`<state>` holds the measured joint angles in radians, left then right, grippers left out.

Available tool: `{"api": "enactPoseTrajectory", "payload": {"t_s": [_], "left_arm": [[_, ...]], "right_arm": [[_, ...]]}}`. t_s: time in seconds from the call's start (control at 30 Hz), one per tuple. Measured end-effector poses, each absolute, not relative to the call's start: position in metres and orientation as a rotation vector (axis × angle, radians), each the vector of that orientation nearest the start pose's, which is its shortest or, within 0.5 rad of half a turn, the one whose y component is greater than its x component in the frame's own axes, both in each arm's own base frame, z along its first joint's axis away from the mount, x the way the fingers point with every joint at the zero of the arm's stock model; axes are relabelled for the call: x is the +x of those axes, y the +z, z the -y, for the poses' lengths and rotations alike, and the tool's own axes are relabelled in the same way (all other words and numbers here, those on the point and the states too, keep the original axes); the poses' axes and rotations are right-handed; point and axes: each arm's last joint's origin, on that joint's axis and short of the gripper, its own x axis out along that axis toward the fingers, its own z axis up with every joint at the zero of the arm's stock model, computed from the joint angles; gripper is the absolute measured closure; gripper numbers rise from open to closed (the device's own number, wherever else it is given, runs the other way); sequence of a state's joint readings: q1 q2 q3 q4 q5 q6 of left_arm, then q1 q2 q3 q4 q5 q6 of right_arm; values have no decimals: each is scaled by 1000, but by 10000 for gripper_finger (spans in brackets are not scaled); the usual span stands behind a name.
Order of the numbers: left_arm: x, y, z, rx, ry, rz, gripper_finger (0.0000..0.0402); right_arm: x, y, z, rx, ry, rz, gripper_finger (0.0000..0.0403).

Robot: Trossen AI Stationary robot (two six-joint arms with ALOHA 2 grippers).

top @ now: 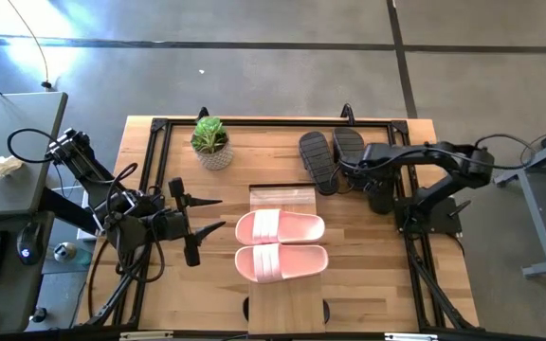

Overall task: Pick and place slides into the shelf
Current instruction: Put the black slipper under the shelf

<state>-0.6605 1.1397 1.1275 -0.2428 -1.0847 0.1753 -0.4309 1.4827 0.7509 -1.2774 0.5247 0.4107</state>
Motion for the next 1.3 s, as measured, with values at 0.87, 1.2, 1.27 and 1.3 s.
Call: {"api": "enactPoseTrajectory", "payload": {"t_s": [0.87, 1.2, 1.27, 1.3], "left_arm": [[200, 380, 123, 373, 411, -204, 197], [200, 380, 123, 371, 411, -203, 197], [200, 380, 123, 368, 411, -202, 197], [200, 380, 123, 359, 410, -200, 197]], "right_arm": [[158, 168, 94, 143, -1093, -1878, 400], [154, 219, 86, 145, -1140, -1810, 402], [152, 233, 83, 160, -1151, -1792, 402], [153, 239, 82, 170, -1155, -1764, 402]]}}
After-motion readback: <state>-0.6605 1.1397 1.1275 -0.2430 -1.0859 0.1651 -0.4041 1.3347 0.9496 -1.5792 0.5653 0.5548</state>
